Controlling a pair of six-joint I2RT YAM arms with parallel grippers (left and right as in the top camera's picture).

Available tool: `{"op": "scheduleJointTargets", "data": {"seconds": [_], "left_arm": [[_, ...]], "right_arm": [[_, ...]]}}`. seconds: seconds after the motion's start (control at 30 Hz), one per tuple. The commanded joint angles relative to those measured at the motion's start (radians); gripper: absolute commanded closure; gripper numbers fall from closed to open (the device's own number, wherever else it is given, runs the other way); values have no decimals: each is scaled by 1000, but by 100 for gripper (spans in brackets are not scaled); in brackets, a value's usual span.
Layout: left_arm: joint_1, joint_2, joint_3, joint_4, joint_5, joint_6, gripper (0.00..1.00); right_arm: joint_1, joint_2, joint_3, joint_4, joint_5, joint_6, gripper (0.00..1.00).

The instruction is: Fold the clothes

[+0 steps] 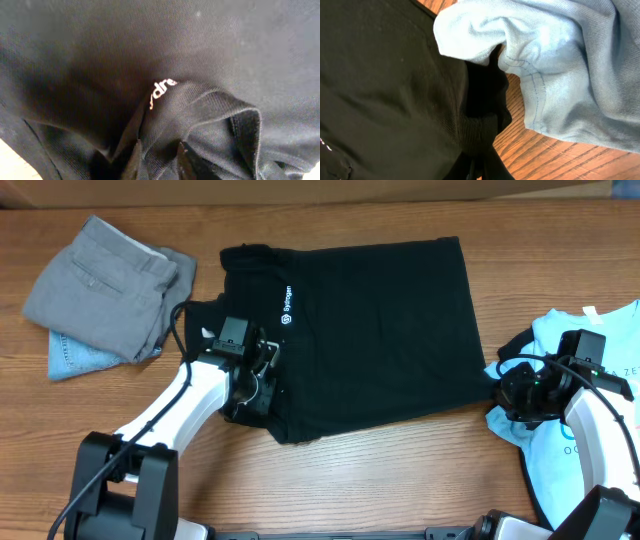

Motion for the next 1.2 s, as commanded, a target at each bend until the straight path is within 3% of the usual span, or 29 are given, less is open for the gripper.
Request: {"op": "scheduleJointTargets", "data": {"seconds": [0.0, 0.3, 0.47, 0.73, 1.17], "left_arm": [[-18, 40, -11, -5, 34, 20, 78], [-19, 41, 13, -30, 21, 7, 96], [-19, 41, 117, -168, -1, -22, 96], [-17, 37, 333, -518, -91, -80, 96], [-23, 37, 344, -851, -15, -219, 95]], "right_arm": [[0, -18, 22, 3, 10, -6, 95], [0, -18, 22, 2, 10, -6, 94], [0, -18, 22, 2, 10, -6, 94], [0, -18, 22, -3, 10, -7, 94], [0, -18, 22, 0, 10, -6, 94]]}}
